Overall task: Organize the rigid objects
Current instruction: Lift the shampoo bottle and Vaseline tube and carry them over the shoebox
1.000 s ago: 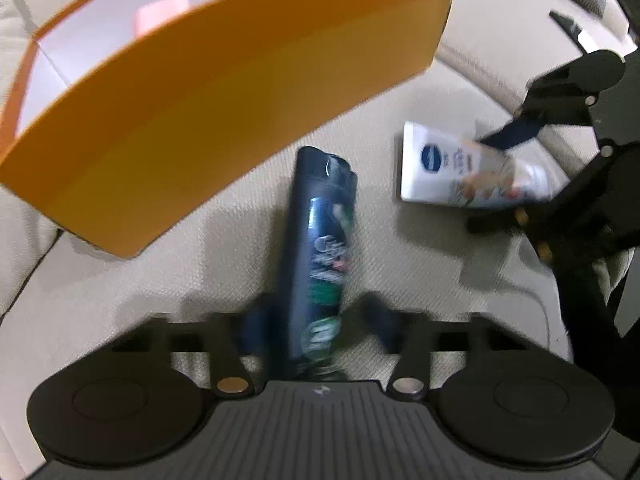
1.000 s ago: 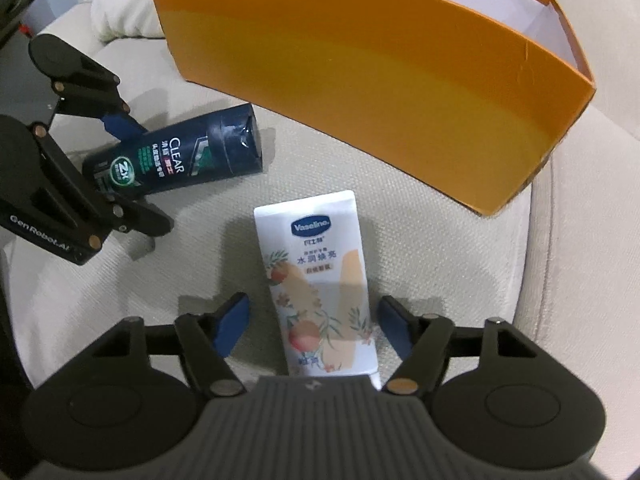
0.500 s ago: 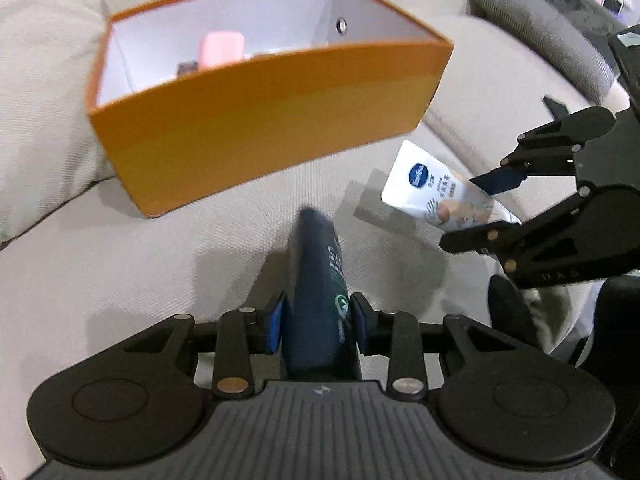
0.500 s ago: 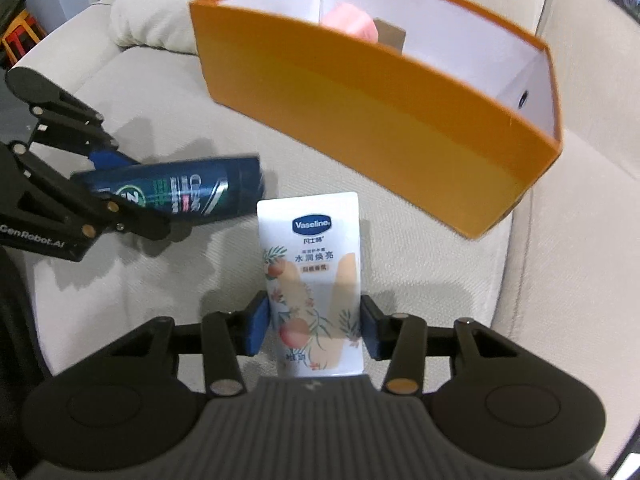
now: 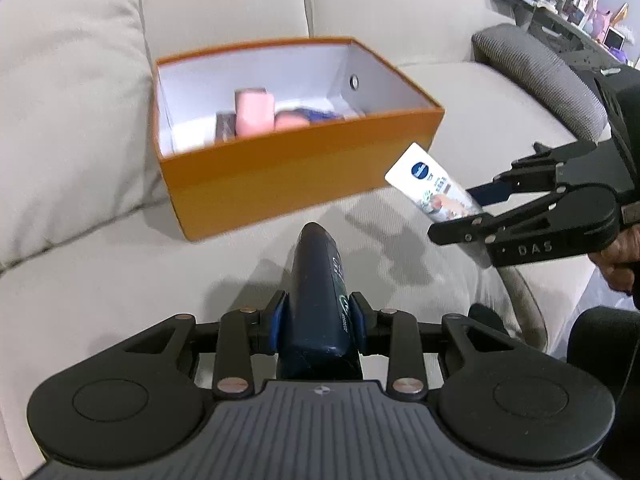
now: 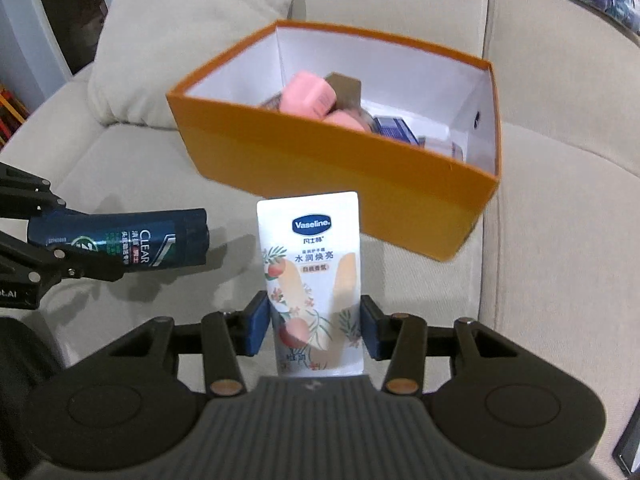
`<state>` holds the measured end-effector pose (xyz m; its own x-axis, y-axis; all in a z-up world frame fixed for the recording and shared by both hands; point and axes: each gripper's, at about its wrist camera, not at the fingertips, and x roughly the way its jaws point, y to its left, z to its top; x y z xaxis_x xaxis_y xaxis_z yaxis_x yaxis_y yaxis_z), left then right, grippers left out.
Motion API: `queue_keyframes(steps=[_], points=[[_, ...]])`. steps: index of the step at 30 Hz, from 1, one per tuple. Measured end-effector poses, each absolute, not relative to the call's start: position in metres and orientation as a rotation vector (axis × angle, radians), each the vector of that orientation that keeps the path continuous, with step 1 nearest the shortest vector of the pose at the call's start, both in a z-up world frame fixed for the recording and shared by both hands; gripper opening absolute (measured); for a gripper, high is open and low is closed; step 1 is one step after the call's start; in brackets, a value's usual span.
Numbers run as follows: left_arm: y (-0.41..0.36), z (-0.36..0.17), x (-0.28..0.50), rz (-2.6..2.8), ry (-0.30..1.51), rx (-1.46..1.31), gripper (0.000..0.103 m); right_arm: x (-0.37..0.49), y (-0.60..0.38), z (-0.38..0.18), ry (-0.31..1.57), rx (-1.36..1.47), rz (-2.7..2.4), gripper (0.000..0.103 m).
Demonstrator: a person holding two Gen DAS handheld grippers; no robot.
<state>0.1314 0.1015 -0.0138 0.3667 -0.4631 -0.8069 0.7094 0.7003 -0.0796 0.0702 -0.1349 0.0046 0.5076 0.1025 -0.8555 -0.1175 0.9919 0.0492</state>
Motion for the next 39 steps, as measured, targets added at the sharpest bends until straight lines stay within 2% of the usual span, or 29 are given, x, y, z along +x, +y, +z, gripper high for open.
queue_keyframes(steps=[10, 17, 21, 29, 39], points=[[0.101, 0.053, 0.151, -0.726, 0.768, 0.279, 0.037, 0.095, -0.134, 0.068, 0.955, -0.024, 0.104, 0.049], [0.073, 0.081, 0.206, -0.638, 0.693, 0.269, 0.037, 0.161, -0.157, 0.101, 0.944, -0.003, 0.021, 0.049], [0.049, 0.065, 0.25, -0.582, 0.721, 0.249, 0.037, 0.192, -0.166, 0.093, 0.97, 0.043, 0.007, 0.049], [0.009, 0.011, 0.318, -0.497, 0.805, 0.217, 0.037, 0.241, -0.189, 0.037, 1.004, 0.141, -0.02, 0.049], [-0.009, -0.041, 0.36, -0.446, 0.877, 0.227, 0.038, 0.269, -0.205, -0.016, 1.062, 0.194, -0.027, 0.049]])
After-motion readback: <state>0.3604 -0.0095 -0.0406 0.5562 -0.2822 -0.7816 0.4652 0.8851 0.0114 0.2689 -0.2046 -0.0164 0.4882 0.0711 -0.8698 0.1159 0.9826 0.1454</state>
